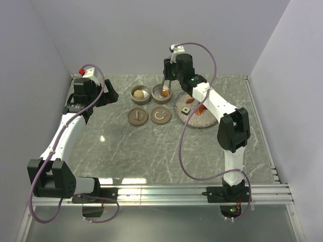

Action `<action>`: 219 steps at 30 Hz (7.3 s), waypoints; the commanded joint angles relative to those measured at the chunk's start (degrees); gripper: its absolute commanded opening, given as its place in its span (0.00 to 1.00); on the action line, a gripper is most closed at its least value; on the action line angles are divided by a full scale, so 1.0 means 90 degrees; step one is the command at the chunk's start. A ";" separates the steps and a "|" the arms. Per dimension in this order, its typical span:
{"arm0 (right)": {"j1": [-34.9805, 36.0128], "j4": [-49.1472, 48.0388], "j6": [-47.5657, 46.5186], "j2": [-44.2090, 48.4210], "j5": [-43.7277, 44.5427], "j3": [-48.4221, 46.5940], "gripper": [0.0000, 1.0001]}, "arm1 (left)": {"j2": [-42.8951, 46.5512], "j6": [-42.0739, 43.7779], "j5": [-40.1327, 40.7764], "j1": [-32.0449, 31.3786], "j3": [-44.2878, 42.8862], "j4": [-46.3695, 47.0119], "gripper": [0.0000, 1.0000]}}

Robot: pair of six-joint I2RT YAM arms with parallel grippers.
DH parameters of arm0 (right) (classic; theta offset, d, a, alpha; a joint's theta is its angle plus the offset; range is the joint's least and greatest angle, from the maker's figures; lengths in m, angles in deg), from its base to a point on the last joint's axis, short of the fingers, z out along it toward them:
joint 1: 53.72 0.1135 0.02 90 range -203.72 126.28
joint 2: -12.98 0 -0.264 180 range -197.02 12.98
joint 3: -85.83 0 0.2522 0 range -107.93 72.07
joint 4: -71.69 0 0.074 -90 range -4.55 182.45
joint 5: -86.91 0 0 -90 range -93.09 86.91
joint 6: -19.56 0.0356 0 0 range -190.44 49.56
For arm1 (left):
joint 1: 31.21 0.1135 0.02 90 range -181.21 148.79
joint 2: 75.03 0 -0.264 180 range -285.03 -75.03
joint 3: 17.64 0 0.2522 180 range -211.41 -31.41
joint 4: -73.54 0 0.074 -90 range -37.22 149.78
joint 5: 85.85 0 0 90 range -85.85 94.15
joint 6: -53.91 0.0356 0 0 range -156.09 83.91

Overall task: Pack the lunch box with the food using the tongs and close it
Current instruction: Place the food into the lunch box, then pick up the food using the clamp, then place the food into the lunch box, then pick up the food using the clamp

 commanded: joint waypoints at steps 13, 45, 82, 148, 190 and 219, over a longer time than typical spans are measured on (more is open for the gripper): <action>-0.0173 -0.0480 -0.0142 0.0780 0.0822 -0.0222 0.49 | 0.0004 0.0031 -0.0018 0.0002 -0.0140 0.0239 0.99; -0.0300 -0.0480 0.0697 0.2714 0.1682 0.3440 0.51 | -0.0036 -0.0038 -0.0301 0.0012 -0.0032 0.0405 0.99; 0.0090 -0.1028 0.0424 0.2274 0.2346 0.3480 0.28 | 0.0013 0.0001 -0.0223 0.0012 0.0007 0.0425 0.99; 0.1018 -0.1389 0.0639 -0.0665 0.0012 -0.1091 0.52 | 0.0140 0.0099 -0.0018 0.0021 0.0085 0.0210 1.00; -0.1091 -0.1447 -0.0318 0.2919 0.2053 0.3997 0.50 | 0.0179 0.0011 -0.0301 0.0031 0.0134 0.0327 1.00; -0.1345 -0.1390 -0.0318 0.2255 0.1486 0.3421 0.27 | -0.0016 0.0011 -0.0320 0.0031 -0.0032 0.0278 0.99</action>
